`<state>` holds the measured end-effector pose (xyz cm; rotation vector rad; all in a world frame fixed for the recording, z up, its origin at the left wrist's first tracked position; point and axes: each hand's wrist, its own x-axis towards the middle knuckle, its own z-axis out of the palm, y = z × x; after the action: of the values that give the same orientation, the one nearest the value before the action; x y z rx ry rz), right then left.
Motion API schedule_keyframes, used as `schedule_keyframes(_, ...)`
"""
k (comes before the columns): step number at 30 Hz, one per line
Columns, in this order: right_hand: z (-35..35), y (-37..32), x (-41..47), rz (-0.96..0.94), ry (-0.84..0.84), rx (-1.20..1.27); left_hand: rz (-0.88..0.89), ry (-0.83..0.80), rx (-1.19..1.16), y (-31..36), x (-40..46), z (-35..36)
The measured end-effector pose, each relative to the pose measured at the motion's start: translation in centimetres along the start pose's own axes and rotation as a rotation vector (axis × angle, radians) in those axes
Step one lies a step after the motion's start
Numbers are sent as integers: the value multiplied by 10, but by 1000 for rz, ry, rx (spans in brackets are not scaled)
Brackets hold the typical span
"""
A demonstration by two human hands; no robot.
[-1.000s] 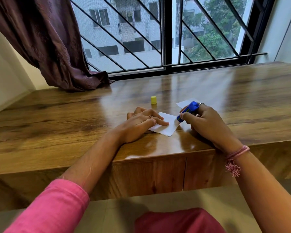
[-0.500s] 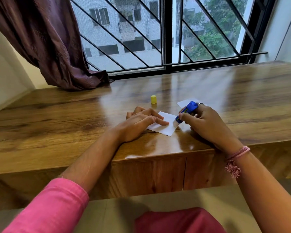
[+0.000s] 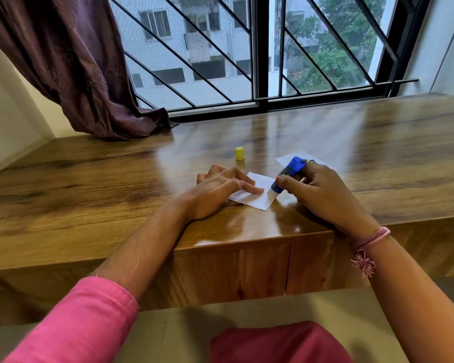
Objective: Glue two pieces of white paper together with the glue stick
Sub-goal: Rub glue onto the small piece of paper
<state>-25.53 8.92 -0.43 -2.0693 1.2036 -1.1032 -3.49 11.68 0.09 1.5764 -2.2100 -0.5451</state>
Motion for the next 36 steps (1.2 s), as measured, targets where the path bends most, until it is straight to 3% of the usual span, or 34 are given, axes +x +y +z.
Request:
schedule_keyframes(4,0,-2,-6,-67,-73,28,-3,-4,-8,-2,1,0)
schedule_keyframes(8,1,-1,-3,-46,-7,-7,-9,-9,2,-2,1,0)
schedule_keyframes(12,0,-2,-5,-80,-80,19,-8,-3,-20,0,1,0)
schedule_keyframes(17,1,0,-2,-60,-15,2,1,-3,10,-1,0,0)
schedule_keyframes(36,1,-6,-6,-114,-78,-42,-1,1,-22,-5,2,0)
